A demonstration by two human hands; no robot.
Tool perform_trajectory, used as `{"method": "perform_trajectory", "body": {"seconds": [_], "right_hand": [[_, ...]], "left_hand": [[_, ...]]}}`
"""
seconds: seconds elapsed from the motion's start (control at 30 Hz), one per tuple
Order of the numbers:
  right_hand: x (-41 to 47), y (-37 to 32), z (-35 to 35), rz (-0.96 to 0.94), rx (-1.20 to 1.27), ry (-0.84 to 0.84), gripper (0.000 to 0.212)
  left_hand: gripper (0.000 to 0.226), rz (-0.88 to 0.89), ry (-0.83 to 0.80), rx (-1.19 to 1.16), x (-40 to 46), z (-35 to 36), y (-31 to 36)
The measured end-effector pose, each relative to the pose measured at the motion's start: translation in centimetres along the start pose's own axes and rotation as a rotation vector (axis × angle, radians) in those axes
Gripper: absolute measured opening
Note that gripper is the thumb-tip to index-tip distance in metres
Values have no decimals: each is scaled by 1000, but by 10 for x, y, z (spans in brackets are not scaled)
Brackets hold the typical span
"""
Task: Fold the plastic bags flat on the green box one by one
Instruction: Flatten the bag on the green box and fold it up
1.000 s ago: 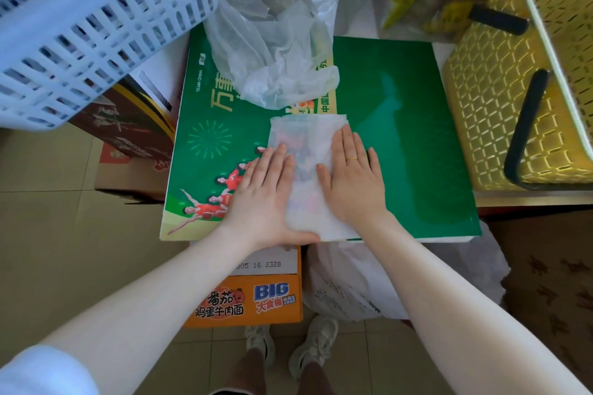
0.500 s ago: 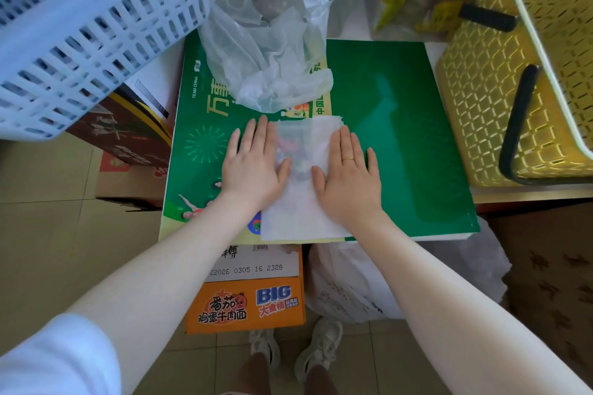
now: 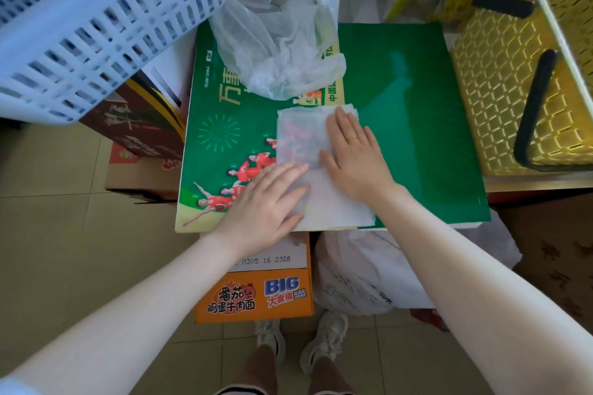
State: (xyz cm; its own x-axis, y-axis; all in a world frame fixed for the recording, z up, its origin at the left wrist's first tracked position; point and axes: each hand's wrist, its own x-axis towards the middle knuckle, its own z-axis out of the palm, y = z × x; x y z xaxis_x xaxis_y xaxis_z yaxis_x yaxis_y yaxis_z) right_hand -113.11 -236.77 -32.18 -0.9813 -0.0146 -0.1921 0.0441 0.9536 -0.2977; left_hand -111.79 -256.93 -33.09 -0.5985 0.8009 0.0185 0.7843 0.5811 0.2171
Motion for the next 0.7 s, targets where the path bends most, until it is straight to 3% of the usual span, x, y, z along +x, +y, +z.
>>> {"method": "perform_trajectory", "body": {"seconds": [0.07,0.17,0.23,0.33,0.47,0.63,0.7], "right_hand": [[0,11,2,18,-54,-15,63],[-4,17,-3,-19,137,46,63],[-13,15,-10,-59,262,147,60],[-37,12,-12,-165,199,239,46],[-64,15,-11,-266,46,142,42],[-81,36,-3,-321,-119,-141,79],[-83,41,-1,-341,-201,-168,81]], "left_hand": [[52,19,-29,28,-6,0,-2],[65,57,-64,63,-11,0,-5],[64,85,-56,57,-10,0,-7],[53,110,-11,13,-6,-5,-11],[53,139,-41,17,0,-10,-16],[63,104,-91,38,1,-8,-12],[66,89,-74,55,1,-9,-9]]}}
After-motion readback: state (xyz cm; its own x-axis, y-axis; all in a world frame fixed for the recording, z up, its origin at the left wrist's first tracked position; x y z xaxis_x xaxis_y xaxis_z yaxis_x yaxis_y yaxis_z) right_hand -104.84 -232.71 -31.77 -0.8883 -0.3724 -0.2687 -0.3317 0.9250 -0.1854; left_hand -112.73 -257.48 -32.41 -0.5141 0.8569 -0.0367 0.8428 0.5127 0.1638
